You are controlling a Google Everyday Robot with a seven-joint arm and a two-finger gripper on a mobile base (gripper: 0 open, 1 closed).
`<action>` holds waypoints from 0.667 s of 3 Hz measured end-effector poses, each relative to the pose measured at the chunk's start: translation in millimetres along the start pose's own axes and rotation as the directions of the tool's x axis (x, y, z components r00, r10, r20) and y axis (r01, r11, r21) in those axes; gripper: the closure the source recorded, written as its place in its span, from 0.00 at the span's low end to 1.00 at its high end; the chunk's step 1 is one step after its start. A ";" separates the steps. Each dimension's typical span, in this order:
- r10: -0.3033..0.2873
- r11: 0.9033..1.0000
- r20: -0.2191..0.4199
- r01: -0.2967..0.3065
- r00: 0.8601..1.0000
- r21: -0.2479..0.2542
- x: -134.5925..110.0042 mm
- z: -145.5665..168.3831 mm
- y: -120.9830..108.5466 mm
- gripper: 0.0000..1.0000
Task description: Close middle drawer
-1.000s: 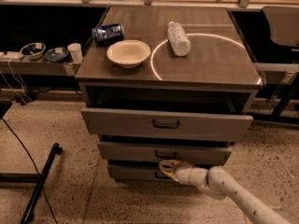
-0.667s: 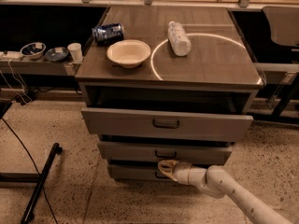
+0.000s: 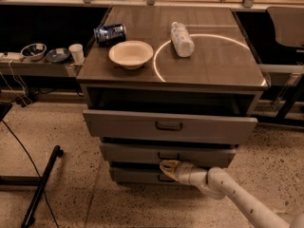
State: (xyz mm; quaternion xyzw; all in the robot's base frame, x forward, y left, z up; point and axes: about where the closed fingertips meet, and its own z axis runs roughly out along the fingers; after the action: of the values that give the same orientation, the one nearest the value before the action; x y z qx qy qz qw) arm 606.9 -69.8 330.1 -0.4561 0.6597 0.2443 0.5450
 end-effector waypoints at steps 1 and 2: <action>0.008 1.000 0.007 -0.008 1.000 0.016 0.4 3.6 -5.3 1.00; 0.011 1.000 0.017 -0.011 1.000 0.025 -1.1 5.3 -10.6 1.00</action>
Offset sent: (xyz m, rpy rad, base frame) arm 0.0190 -0.0067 0.0037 0.0291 -0.0145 -0.0394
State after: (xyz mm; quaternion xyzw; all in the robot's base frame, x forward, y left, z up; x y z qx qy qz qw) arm 618.8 -70.1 331.4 -0.4435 0.6606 0.2430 0.5548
